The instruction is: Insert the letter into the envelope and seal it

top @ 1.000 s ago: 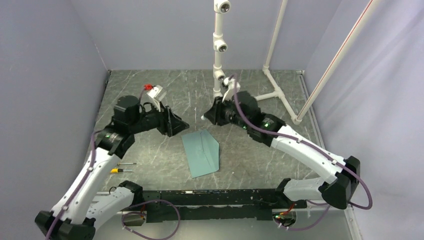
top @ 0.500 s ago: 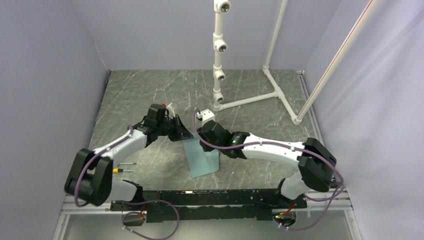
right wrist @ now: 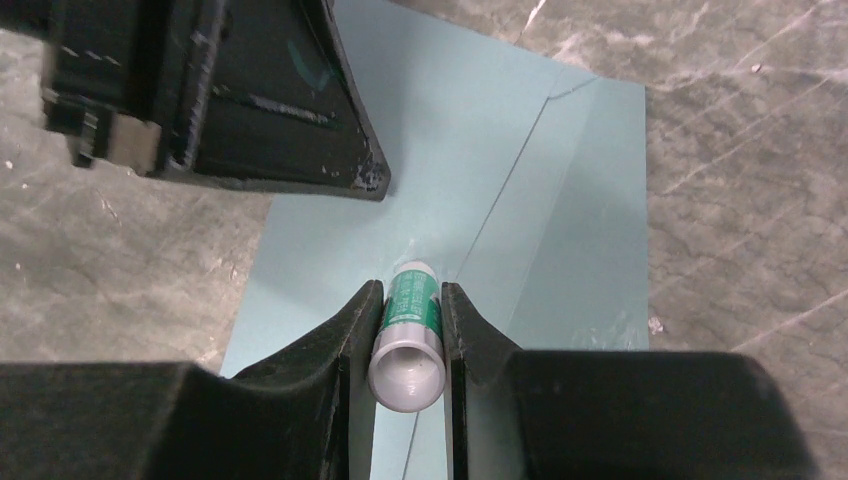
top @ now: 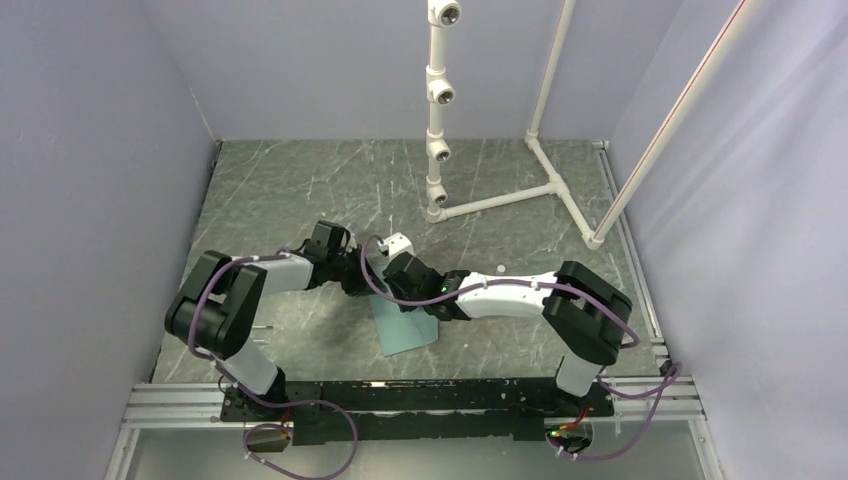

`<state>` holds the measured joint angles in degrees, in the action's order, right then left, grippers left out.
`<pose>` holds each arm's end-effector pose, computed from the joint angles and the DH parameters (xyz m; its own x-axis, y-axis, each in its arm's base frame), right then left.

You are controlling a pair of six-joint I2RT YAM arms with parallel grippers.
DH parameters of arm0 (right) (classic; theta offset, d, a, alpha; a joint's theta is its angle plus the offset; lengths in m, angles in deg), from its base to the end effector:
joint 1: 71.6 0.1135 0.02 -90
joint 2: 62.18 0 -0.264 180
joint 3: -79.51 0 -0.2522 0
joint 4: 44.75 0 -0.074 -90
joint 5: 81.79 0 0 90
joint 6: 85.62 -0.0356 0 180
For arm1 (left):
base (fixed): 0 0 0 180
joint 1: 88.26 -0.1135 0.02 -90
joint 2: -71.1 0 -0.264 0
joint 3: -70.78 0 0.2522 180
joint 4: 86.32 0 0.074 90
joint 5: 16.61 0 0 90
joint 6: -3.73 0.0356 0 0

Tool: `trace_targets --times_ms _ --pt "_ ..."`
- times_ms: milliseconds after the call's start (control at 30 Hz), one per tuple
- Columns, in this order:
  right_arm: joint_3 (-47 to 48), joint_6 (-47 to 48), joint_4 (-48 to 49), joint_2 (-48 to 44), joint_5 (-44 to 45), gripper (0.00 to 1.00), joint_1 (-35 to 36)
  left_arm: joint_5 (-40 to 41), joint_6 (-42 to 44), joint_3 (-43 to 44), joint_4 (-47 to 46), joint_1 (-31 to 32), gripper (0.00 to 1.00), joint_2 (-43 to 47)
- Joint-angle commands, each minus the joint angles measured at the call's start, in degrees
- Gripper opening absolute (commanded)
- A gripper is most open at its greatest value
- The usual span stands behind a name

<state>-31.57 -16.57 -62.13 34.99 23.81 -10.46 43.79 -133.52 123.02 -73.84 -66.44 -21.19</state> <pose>0.1777 0.3026 0.1787 -0.5914 -0.3596 -0.7218 -0.5796 0.8118 0.0705 0.2603 -0.1232 0.1317 -0.9423 -0.3105 -0.1251 -0.1323 0.6887 -0.7128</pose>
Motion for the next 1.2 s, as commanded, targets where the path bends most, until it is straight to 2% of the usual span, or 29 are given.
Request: trace_targets --times_ms 0,300,700,1033,1167 --pt "3.09 1.54 2.2 2.17 3.62 0.0 0.46 3.47 1.28 -0.21 1.14 0.06 0.02 -2.45" --pt "3.26 2.14 -1.09 5.31 4.52 0.0 1.7 4.13 -1.12 -3.38 1.11 0.15 0.03 -6.14" --pt "-1.14 -0.43 -8.28 -2.26 4.25 0.0 5.55 6.14 -2.5 -3.95 1.19 0.15 0.03 -8.36" --pt "1.86 2.83 0.02 7.4 10.57 0.0 2.02 5.17 -2.78 -3.64 1.19 0.15 0.02 -9.4" --pt "1.27 3.07 1.49 7.16 10.69 0.0 1.35 5.3 -2.55 -3.11 2.89 0.1 0.03 -9.5"
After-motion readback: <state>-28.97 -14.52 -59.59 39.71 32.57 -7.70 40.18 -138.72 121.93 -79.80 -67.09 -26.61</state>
